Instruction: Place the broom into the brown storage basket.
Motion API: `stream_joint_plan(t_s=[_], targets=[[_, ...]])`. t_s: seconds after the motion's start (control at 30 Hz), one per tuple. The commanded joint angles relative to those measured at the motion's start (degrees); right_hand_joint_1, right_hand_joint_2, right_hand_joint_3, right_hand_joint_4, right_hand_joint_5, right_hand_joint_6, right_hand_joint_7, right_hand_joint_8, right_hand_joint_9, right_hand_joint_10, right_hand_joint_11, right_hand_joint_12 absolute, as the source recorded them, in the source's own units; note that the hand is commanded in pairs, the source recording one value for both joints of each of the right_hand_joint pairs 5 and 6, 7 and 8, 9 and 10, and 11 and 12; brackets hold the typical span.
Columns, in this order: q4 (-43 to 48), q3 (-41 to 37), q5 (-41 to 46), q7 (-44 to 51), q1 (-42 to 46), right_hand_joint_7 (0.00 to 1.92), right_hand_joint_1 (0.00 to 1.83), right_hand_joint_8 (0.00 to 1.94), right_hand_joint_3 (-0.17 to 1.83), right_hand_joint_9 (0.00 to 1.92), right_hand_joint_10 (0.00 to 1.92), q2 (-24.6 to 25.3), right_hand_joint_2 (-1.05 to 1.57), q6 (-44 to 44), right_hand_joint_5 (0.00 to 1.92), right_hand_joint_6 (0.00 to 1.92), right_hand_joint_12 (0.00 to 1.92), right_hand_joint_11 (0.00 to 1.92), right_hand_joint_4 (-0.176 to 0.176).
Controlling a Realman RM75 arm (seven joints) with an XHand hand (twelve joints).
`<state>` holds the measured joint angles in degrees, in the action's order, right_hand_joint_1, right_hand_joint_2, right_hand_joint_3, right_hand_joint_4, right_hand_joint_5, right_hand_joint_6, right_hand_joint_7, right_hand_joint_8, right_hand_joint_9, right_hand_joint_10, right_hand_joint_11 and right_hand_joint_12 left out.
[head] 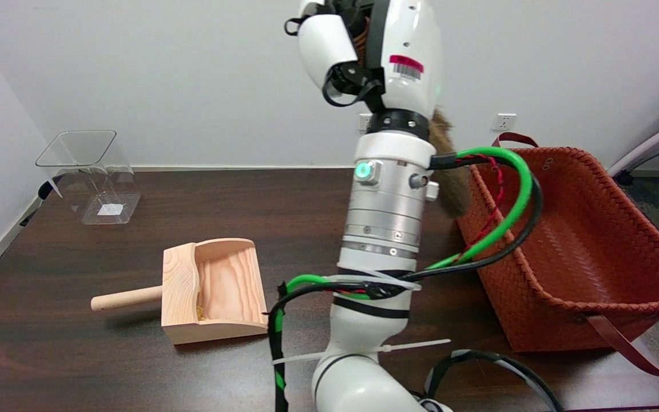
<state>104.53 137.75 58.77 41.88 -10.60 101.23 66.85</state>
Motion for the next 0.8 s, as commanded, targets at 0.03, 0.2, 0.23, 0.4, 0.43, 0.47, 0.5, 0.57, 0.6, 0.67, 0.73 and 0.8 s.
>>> stream_joint_plan(t_s=[0.03,0.2,0.23,0.4,0.43,0.47,0.5,0.57,0.6,0.67,0.73,0.8], targets=[[3.1,-8.3,-9.8,10.8,6.8,1.92,0.92,1.92,0.62,1.92,1.92,-2.6,1.57,-1.0,1.92,1.92,1.92,1.92,0.000],[3.1,-13.3,-8.3,8.9,6.8,1.92,0.91,1.92,0.60,1.92,1.92,-6.0,1.57,-1.6,1.92,1.92,1.92,1.92,0.000],[3.1,-14.8,-8.0,7.4,6.5,1.92,0.89,1.92,0.59,1.92,1.92,-7.4,1.57,-1.6,1.92,1.92,1.92,1.92,0.000],[3.0,-19.1,-3.4,2.4,5.2,1.92,0.87,1.92,0.48,1.92,1.92,-14.5,1.57,-0.9,1.92,1.92,1.92,1.92,0.000],[3.0,-19.5,-1.5,2.0,4.8,1.92,0.87,1.92,0.46,1.92,1.92,-16.2,1.57,-0.2,1.92,1.92,1.92,1.92,0.000],[3.0,-19.8,0.2,1.7,4.4,1.92,0.87,1.92,0.45,1.92,1.92,-17.6,1.57,0.7,1.92,1.92,1.92,1.92,0.000],[3.0,-19.9,1.5,1.6,4.2,1.92,0.87,1.92,0.44,1.92,1.92,-18.4,1.57,1.6,1.92,1.92,1.92,1.92,0.000],[3.0,-20.4,5.2,0.1,3.7,1.92,0.88,1.92,0.42,1.92,1.92,-21.7,1.57,4.3,1.92,1.92,1.92,1.92,0.000],[3.0,-20.6,6.4,-0.9,3.6,1.92,0.88,1.92,0.42,1.92,1.92,-23.0,1.57,5.2,1.92,1.92,1.92,1.92,0.000],[2.9,-21.3,9.4,-3.9,3.6,1.92,0.88,1.92,0.41,1.92,1.92,-26.7,1.57,7.0,1.92,1.92,1.92,1.92,0.000],[2.8,-21.6,11.6,-6.1,3.4,1.92,0.88,1.92,0.41,1.92,1.92,-29.5,1.57,8.3,1.92,1.92,1.92,1.92,0.000],[2.7,-21.6,13.8,-7.8,3.2,1.92,0.88,1.92,0.40,1.92,1.92,-31.8,1.57,9.5,1.92,1.92,1.92,1.92,0.000]])
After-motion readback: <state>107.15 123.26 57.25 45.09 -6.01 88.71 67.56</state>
